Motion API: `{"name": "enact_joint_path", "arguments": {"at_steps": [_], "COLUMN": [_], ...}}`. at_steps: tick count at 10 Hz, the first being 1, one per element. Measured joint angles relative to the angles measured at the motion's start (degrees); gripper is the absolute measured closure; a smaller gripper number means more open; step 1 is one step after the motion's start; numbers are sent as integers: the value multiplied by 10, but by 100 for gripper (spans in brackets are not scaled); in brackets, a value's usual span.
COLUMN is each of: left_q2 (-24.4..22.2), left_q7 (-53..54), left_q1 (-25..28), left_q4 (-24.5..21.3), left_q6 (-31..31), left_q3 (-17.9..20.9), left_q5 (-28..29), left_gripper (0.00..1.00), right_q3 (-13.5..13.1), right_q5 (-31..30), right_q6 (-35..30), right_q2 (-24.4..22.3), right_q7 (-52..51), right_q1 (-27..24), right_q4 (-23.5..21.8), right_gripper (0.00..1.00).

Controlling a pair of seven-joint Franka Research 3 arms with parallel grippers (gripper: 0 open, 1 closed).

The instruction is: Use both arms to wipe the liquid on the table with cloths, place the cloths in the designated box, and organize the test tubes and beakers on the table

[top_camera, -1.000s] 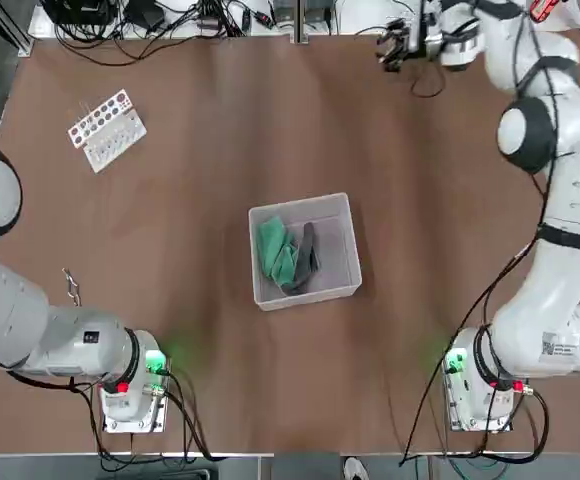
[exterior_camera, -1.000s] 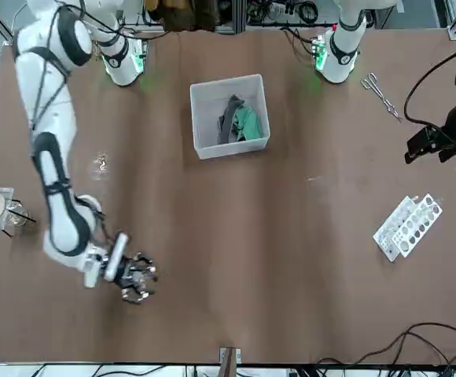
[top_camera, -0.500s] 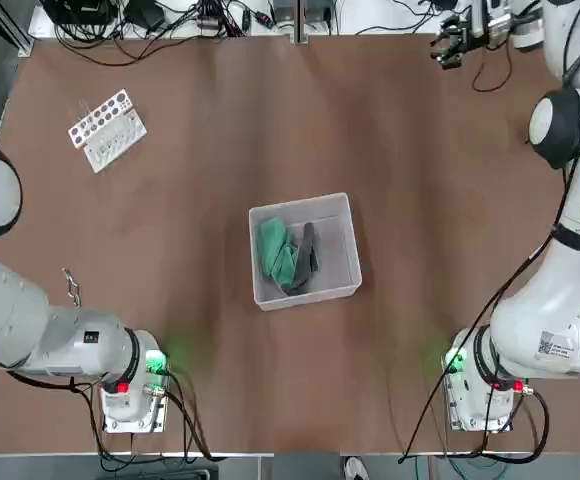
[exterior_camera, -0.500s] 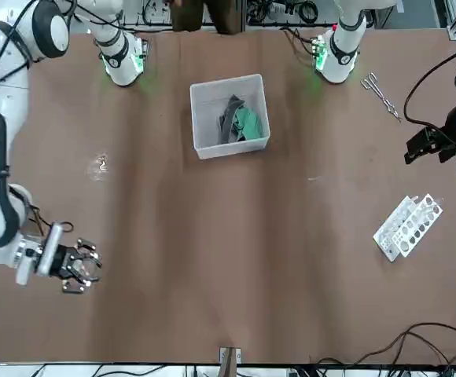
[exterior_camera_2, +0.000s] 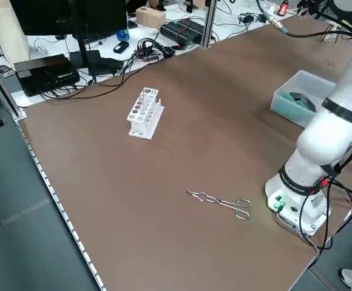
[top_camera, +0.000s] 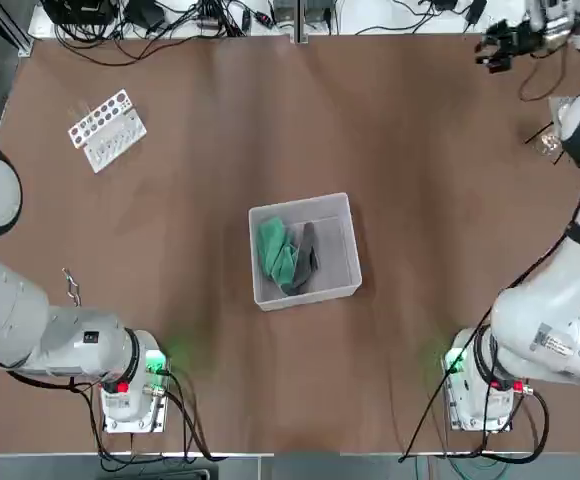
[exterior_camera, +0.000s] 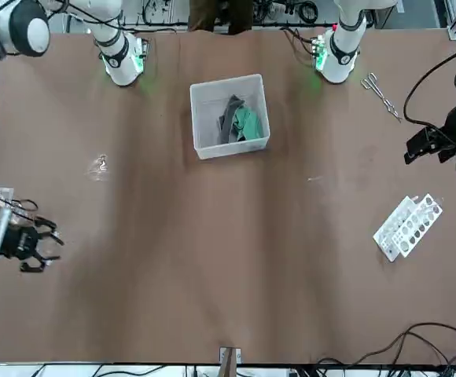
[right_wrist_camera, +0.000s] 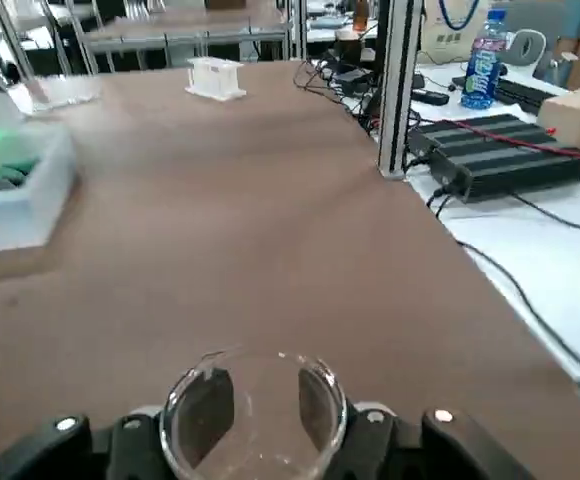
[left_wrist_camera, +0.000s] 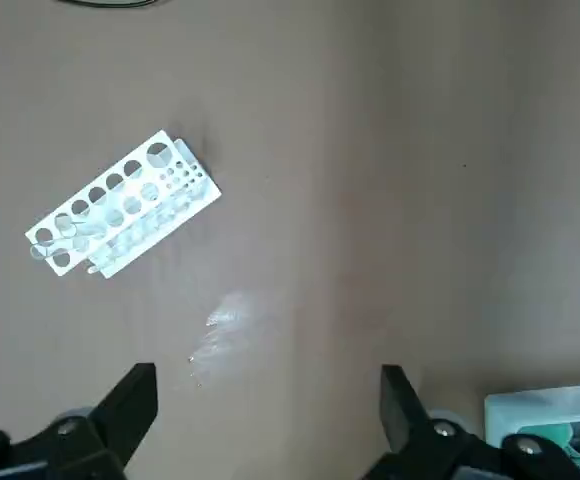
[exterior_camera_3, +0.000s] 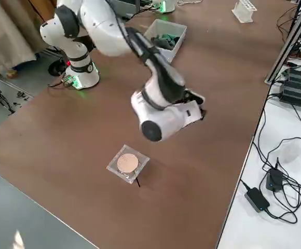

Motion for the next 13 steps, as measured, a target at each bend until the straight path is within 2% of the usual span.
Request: {"name": "enact_joint_path", "arguments": {"at_steps": [3, 7, 10, 13], "left_q2": [1, 2, 4, 5], "left_q7": [0, 0, -1, -2], "left_q1": [0, 0, -1, -1], "left_q4": [0, 0, 0, 0], "left_q6": [0, 0, 0, 0], "left_q3": [0, 0, 0, 0], "left_q5": [0, 0, 0, 0], "left_gripper": [2, 2, 2, 2], "right_q3": [0, 0, -1, 0], "right_q5": [-22, -47, -50, -51], "right_q6": [-81, -124, -124, -95], "right_q2": [0, 2, 14, 39], "right_q7": [13, 23, 26, 26], "right_q1": [-73, -150, -198, -222], "right_q4": [20, 23, 41, 59], "right_gripper": [60, 59, 59, 59]}}
